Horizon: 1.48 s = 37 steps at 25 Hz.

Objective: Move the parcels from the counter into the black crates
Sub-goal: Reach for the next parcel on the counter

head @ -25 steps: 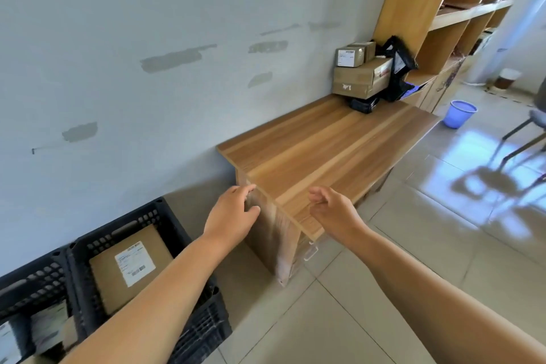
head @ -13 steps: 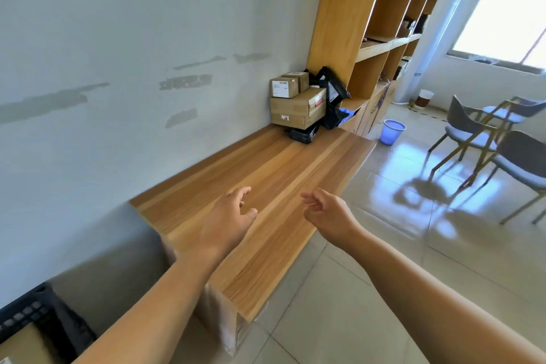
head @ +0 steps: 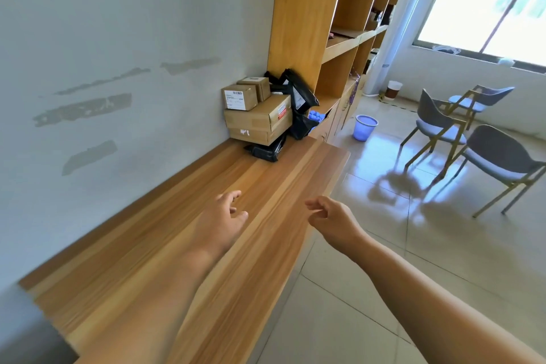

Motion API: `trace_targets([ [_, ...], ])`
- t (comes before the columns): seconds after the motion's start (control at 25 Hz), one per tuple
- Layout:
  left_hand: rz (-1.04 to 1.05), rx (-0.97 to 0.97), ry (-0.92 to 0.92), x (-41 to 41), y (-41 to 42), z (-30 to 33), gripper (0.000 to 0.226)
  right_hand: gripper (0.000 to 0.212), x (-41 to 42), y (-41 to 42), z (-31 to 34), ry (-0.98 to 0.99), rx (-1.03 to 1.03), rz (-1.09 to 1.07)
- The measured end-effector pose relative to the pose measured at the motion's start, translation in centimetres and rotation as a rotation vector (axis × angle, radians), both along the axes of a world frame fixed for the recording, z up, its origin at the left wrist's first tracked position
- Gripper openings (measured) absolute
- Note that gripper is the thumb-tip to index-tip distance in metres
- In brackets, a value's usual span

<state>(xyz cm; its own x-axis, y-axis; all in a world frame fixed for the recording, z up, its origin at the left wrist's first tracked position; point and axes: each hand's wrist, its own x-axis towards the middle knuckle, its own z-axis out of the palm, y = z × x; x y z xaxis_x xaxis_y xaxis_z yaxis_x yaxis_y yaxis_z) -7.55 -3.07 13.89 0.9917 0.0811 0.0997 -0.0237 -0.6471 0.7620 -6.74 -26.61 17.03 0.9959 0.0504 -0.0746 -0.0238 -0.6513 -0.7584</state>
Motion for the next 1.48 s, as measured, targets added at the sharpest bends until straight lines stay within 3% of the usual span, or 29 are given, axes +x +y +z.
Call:
trace_targets([
  [0.64, 0.229, 0.007, 0.060, 22.8, -17.7, -0.2, 0.044, 0.033, 29.6, -17.0, -0.1, 0.030, -0.022, 0.262],
  [1.16, 0.417, -0.046, 0.048, 42.0, -15.4, -1.4, 0.050, 0.022, 50.6, -11.8, -0.9, 0.040, 0.039, 0.439],
  [1.48, 0.556, -0.137, 0.086, 53.1, -9.1, -0.5, 0.056, 0.036, 62.8, -2.6, 0.3, 0.106, 0.031, 0.574],
])
